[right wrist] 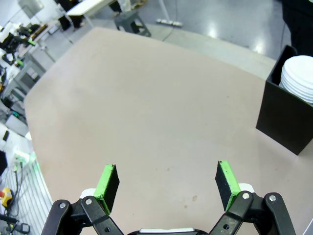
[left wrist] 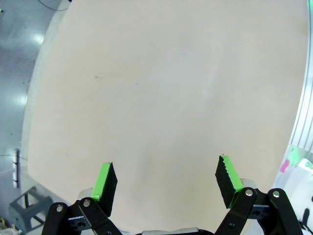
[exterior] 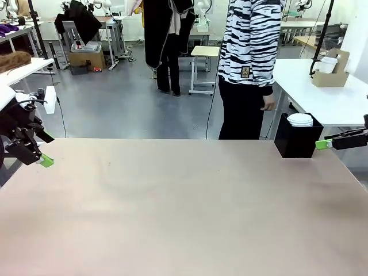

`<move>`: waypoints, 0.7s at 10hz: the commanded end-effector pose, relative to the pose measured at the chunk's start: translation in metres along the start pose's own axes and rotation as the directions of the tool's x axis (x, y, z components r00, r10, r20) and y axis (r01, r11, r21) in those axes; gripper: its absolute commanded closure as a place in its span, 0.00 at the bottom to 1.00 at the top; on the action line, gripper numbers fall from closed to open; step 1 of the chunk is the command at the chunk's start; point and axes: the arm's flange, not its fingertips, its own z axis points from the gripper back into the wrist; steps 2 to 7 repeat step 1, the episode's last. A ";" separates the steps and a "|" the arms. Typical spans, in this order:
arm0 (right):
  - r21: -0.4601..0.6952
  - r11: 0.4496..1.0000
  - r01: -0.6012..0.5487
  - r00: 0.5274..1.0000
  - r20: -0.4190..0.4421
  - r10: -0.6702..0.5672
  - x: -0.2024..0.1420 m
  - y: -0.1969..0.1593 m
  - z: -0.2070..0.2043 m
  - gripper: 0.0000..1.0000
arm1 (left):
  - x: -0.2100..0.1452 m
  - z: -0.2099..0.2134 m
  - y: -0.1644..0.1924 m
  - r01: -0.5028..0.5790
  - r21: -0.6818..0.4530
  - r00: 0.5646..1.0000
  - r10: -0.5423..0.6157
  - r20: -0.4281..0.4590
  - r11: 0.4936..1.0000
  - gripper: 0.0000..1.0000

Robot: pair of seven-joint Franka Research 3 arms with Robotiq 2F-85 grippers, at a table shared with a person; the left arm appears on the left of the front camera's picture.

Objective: Pour a drink into a cup and package it in a carrier.
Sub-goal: Insert the held 600 ml Paper Cup into the Cup Carrier.

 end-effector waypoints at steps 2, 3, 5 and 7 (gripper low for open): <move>0.008 1.000 -0.021 1.000 0.023 0.021 -0.002 -0.002 -0.002 0.00 | -0.001 0.001 0.000 0.004 -0.009 1.000 -0.004 0.023 1.000 0.00; 0.008 1.000 -0.021 1.000 0.023 0.021 -0.002 -0.002 -0.002 0.00 | -0.001 0.001 0.000 0.004 -0.009 1.000 -0.004 0.023 1.000 0.00; 0.008 1.000 -0.021 1.000 0.023 0.021 -0.002 -0.002 -0.002 0.00 | -0.001 0.001 0.000 0.004 -0.009 1.000 -0.004 0.023 1.000 0.00; 0.008 1.000 -0.021 1.000 0.023 0.021 -0.002 -0.002 -0.002 0.00 | -0.001 0.001 0.000 0.004 -0.009 1.000 -0.004 0.023 1.000 0.00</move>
